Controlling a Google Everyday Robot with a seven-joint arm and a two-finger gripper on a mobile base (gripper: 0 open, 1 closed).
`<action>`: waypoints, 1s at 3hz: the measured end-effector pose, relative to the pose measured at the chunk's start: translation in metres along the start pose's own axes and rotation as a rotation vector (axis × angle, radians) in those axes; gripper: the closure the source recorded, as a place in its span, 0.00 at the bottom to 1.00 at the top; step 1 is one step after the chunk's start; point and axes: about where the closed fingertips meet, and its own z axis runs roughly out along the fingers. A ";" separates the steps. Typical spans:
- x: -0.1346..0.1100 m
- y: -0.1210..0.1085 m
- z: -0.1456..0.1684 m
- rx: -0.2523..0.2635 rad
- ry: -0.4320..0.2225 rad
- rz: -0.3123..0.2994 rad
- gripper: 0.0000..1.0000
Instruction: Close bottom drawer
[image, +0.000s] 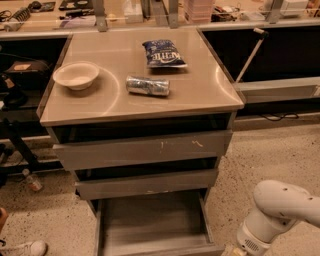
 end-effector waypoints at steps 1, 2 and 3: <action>-0.015 -0.042 0.052 -0.041 -0.053 0.056 1.00; -0.019 -0.069 0.105 -0.116 -0.081 0.116 1.00; -0.016 -0.066 0.131 -0.164 -0.072 0.130 1.00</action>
Offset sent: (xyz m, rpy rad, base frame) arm 0.0350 0.0173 -0.2025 0.1657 0.1738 -0.2112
